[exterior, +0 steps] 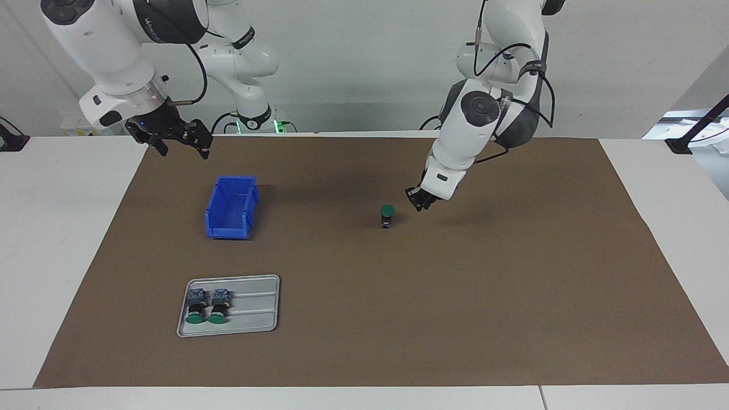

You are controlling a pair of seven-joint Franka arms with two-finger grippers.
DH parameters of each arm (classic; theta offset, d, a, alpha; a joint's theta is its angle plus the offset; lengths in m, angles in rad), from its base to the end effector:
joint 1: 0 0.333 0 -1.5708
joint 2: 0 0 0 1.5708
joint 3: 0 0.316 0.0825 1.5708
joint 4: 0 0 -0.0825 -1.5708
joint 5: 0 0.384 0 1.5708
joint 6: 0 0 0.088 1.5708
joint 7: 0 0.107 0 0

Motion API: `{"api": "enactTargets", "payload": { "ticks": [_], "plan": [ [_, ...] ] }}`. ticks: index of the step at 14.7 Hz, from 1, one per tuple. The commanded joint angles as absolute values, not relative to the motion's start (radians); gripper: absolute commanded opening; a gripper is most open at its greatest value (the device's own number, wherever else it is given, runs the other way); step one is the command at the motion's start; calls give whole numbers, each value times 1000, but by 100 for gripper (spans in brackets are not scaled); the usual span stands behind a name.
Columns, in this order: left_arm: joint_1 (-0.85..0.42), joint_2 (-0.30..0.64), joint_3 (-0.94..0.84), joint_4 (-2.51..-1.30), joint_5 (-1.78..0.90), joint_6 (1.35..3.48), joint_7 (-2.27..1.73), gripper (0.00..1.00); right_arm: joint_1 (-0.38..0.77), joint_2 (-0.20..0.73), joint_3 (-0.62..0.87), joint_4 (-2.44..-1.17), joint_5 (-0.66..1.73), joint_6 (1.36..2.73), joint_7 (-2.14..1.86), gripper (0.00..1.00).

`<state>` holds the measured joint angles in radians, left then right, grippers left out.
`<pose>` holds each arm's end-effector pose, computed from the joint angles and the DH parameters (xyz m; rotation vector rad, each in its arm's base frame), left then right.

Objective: Place and press button with both arms

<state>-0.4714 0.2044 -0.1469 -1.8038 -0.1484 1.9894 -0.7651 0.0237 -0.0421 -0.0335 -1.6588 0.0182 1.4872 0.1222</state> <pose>0.4976 -0.3594 0.4313 3.0036 0.3183 -0.1793 0.5300 -0.0035 0.5995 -3.1159 0.2052 0.2039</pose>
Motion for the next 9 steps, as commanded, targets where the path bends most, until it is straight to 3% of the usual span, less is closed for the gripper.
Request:
{"api": "enactTargets", "payload": {
  "ticks": [1, 4, 9],
  "plan": [
    [-505, 245, -137, -1773, -132, 2012, -804, 11, 20, -64, -32, -1683, 23, 1485, 101, 98],
    [-526, 253, -137, -1781, -121, 2039, -830, 2, 20, -64, -32, -1683, 23, 1485, 101, 98],
    [-560, 279, -135, -1805, -117, 2083, -854, 0, 20, -64, -32, -1683, 23, 1485, 101, 98]
  ]
}}
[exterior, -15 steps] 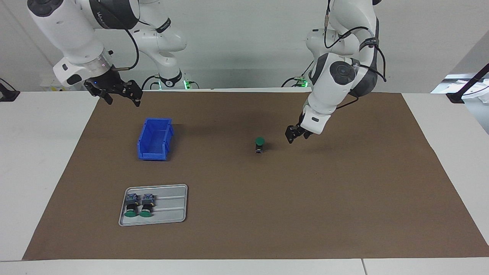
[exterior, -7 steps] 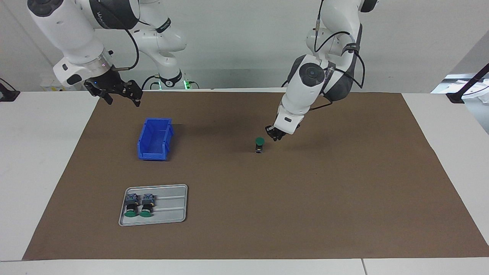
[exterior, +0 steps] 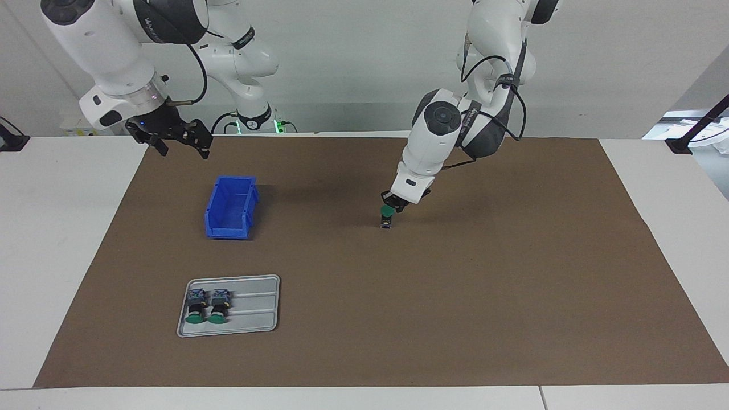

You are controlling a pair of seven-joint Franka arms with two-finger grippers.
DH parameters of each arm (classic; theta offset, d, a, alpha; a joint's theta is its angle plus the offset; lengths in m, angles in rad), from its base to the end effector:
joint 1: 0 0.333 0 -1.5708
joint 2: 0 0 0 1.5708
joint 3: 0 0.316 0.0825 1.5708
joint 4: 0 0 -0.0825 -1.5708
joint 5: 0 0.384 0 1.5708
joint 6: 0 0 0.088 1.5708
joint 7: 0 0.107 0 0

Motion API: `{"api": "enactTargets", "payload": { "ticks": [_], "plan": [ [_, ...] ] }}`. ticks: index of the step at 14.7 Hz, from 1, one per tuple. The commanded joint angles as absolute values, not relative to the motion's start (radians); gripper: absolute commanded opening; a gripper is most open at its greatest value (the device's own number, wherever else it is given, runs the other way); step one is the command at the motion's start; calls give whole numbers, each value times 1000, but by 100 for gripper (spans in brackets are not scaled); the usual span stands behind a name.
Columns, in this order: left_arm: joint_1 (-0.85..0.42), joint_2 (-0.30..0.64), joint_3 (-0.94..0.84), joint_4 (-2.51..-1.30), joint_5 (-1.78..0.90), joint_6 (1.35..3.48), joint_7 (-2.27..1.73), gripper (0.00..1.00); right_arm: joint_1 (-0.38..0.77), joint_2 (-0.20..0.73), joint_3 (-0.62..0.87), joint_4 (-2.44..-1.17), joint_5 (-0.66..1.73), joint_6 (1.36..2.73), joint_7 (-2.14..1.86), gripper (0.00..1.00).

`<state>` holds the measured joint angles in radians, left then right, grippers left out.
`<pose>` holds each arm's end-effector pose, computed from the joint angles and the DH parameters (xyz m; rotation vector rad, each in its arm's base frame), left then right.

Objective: Place and press button with both arms

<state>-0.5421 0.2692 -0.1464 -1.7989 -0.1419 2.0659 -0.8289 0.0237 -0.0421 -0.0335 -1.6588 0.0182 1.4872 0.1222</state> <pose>0.4842 -0.4004 0.4002 3.0012 0.3211 -0.1706 0.5300 -0.0035 0.5995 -3.1159 0.2052 0.2039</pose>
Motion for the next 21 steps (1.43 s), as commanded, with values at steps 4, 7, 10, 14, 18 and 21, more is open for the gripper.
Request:
{"api": "enactTargets", "payload": {
  "ticks": [4, 7, 10, 14, 18, 21],
  "plan": [
    [-571, 285, -137, -1815, -117, 2101, -856, 0, 20, -64, -32, -1683, 23, 1485, 101, 98],
    [-575, 284, -138, -1834, -117, 2120, -858, 0, 20, -64, -32, -1683, 23, 1485, 101, 98],
    [-586, 282, -138, -1865, -117, 2143, -856, 0, 20, -64, -32, -1683, 23, 1485, 101, 98],
    [-589, 282, -138, -1876, -117, 2160, -856, 0, 20, -64, -32, -1683, 23, 1485, 101, 98],
    [-591, 284, -140, -1905, -117, 2181, -845, 0, 20, -64, -32, -1683, 23, 1485, 101, 98],
    [-591, 281, -141, -1927, -117, 2200, -845, 0, 20, -64, -32, -1683, 23, 1485, 101, 98]
  ]
}}
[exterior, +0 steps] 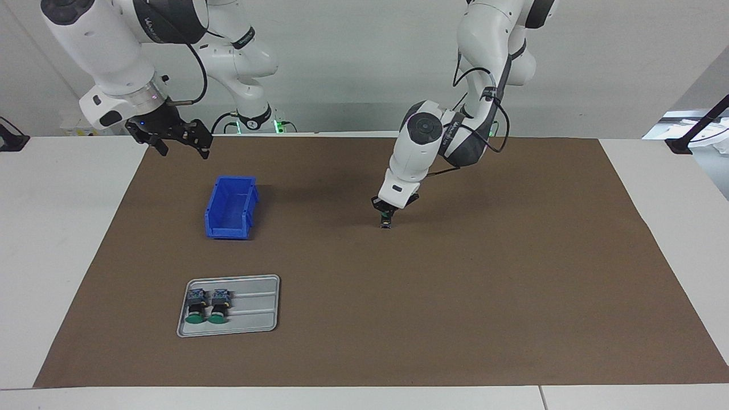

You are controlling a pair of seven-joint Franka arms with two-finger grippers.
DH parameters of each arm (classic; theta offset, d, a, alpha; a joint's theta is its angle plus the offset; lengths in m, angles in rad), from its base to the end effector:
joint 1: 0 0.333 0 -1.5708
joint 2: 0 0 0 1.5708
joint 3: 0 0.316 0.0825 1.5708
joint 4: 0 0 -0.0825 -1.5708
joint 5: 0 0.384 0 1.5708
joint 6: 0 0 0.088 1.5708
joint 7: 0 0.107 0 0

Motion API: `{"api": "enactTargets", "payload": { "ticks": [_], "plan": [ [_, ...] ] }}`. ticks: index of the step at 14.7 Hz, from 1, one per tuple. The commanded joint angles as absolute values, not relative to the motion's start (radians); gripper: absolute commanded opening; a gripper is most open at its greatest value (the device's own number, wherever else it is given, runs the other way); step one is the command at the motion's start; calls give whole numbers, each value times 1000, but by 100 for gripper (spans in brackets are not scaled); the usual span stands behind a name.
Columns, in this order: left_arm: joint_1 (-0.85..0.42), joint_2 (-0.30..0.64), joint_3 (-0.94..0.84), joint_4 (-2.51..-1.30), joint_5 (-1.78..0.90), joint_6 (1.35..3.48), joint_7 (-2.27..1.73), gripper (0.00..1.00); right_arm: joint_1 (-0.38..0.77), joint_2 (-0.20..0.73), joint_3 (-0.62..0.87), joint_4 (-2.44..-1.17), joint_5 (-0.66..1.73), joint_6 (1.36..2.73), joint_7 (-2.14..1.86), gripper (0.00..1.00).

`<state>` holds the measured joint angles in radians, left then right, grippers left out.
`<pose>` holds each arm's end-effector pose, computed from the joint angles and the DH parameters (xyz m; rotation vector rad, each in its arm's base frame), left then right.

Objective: Place and press button with both arms

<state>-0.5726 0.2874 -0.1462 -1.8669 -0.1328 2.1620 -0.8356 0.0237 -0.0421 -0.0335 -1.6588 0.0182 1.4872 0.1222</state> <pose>0.4691 -0.4108 0.3659 3.0083 0.2966 -0.1510 0.5300 -0.0035 0.5995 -3.1159 0.2052 0.2039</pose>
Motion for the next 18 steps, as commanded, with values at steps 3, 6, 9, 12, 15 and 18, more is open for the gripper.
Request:
{"api": "enactTargets", "payload": {
  "ticks": [3, 6, 9, 12, 15, 18],
  "plan": [
    [-589, 281, -141, -1918, -117, 2191, -842, 0, 20, -64, -32, -1683, 23, 1485, 101, 98],
    [-574, 249, -137, -1901, -118, 2172, -836, 2, 20, -64, -32, -1683, 23, 1485, 101, 98],
    [-540, 229, -133, -1836, -118, 2080, -831, 6, 20, -64, -32, -1683, 23, 1485, 101, 98],
    [-494, 215, -130, -1801, -120, 2031, -830, 27, 20, -64, -32, -1683, 23, 1485, 101, 98],
    [-445, 193, -129, -1793, -118, 1994, -824, 68, 20, -64, -32, -1683, 23, 1485, 101, 98],
    [-384, 170, -127, -1793, -115, 1939, -752, 100, 31, -66, -25, -1684, 25, 1459, 95, 98]
  ]
}}
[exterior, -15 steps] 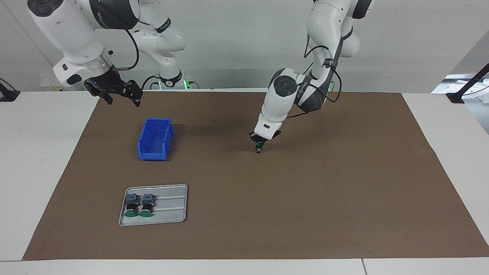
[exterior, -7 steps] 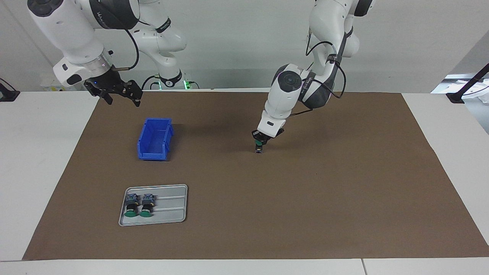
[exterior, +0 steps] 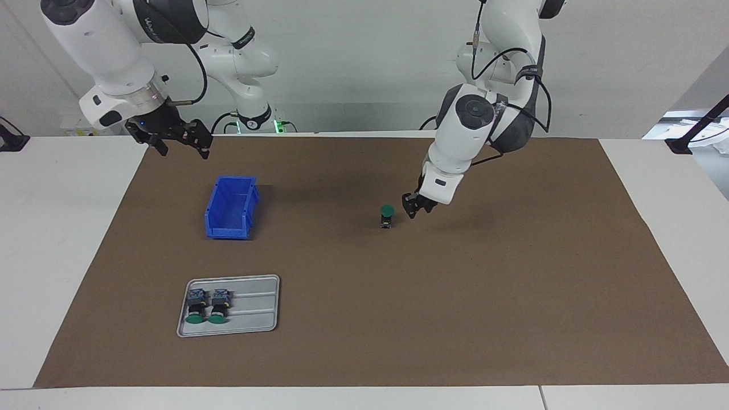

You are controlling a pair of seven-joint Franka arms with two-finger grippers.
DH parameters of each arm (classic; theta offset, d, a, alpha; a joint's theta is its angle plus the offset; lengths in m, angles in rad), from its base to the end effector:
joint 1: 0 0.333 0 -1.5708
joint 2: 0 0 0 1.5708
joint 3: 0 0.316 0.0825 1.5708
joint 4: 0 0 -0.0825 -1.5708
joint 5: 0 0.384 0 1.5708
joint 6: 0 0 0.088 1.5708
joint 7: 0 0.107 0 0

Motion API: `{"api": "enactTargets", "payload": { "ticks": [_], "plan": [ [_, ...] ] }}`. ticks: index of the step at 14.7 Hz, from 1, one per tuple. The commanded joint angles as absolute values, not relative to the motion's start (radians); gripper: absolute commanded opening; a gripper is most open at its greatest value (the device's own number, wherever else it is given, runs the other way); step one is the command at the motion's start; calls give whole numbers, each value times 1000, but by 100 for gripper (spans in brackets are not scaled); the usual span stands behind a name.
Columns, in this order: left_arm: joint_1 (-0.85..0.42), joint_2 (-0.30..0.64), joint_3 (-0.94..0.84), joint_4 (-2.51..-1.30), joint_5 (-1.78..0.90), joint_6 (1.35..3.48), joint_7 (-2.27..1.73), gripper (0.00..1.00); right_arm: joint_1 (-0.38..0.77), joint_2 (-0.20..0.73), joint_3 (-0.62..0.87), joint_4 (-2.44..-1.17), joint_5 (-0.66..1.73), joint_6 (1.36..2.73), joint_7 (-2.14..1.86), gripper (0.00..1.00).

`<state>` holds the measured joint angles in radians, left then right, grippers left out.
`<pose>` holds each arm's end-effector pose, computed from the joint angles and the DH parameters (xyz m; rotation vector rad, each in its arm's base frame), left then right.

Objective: Place and press button with both arms

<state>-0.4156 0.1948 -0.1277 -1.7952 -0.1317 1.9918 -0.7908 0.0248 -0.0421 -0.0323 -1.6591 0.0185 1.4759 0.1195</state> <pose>0.5241 -0.3212 0.4409 2.9883 0.4572 -0.1324 0.5286 -0.0022 0.5986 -3.1155 0.1972 0.2220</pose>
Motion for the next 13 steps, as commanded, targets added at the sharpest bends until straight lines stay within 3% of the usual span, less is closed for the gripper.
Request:
{"api": "enactTargets", "payload": {
  "ticks": [1, 3, 7, 13],
  "plan": [
    [-355, 163, -123, -1793, -112, 1915, -740, 100, 41, -66, -25, -1683, 25, 1451, 95, 98],
    [-295, 135, -124, -1795, -94, 1866, -657, 100, 61, -75, -20, -1689, 25, 1437, 57, 98],
    [-171, 83, -123, -1796, -91, 1749, -453, 100, 190, -43, 1, -1671, 24, 1534, 153, 98],
    [-16, -9, -123, -1801, -8, 1597, -169, 100, 465, 136, 32, -1537, 28, 1654, 558, 98]
  ]
}}
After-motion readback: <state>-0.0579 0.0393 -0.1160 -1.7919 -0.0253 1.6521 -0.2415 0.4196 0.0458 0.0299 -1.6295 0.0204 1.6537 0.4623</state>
